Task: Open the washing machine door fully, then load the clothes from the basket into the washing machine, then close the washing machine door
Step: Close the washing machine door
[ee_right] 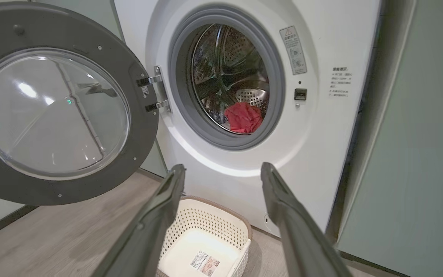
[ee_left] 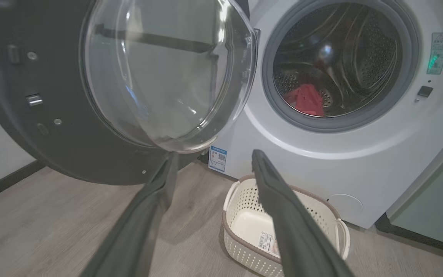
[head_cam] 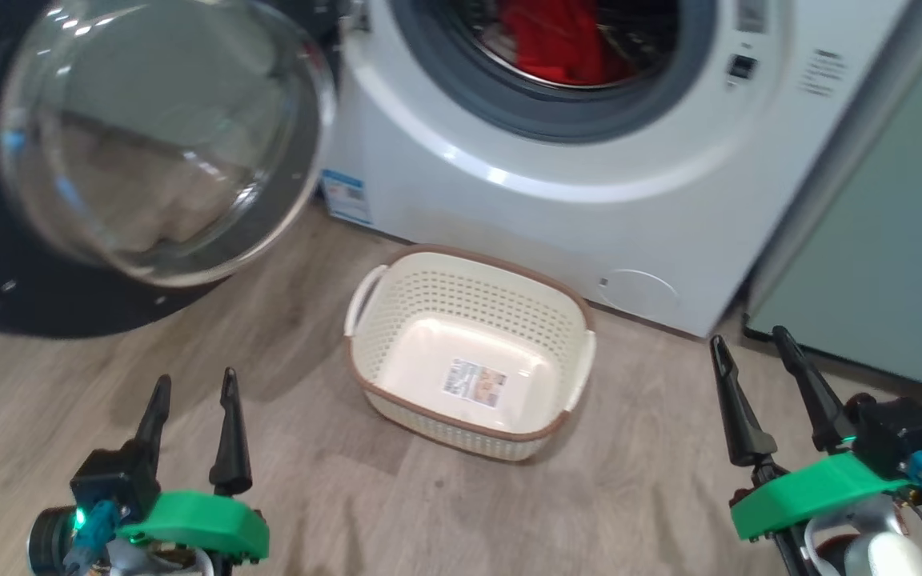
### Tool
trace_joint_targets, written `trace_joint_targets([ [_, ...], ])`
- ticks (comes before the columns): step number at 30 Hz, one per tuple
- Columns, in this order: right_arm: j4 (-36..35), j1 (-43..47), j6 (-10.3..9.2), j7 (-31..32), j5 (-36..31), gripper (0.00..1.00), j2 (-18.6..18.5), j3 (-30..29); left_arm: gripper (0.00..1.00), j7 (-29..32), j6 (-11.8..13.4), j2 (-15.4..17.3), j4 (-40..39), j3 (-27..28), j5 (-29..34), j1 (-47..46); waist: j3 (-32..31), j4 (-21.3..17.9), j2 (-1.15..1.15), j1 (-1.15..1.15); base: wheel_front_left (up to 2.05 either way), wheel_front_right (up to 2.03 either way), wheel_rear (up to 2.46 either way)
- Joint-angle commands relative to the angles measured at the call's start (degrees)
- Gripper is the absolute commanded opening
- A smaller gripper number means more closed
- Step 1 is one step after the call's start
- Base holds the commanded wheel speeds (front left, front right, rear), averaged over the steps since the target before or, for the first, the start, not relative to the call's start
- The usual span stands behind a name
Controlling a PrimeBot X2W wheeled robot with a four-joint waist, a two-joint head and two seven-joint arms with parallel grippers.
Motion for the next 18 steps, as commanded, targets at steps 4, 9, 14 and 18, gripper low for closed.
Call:
trace_joint_targets([
  [4,-1.98,-0.77,0.0,0.04,0.09,1.0,-0.23,1.6,1.0,-0.84,0.19,0.56,-1.61,2.3,-0.29,-2.33,-0.82,3.53,0.0,0.0,0.0,0.0,0.0],
  [9,-1.93,-0.99,0.0,0.04,0.02,1.0,-0.23,1.95,1.0,-0.93,0.39,0.67,-1.91,2.36,-0.36,-2.24,-0.34,4.04,0.0,0.0,0.0,0.0,0.0],
  [14,-1.85,-1.09,0.0,0.12,-0.04,1.0,-0.23,1.98,1.0,-1.04,0.56,0.56,-2.0,2.28,-0.44,-2.37,0.02,3.99,0.0,0.0,0.0,0.0,0.0],
  [18,-1.8,-1.32,0.0,0.16,-0.06,1.0,-0.23,2.06,1.0,-1.13,0.71,0.56,-2.01,2.28,-0.42,-2.41,0.12,3.83,0.0,0.0,0.0,0.0,0.0],
])
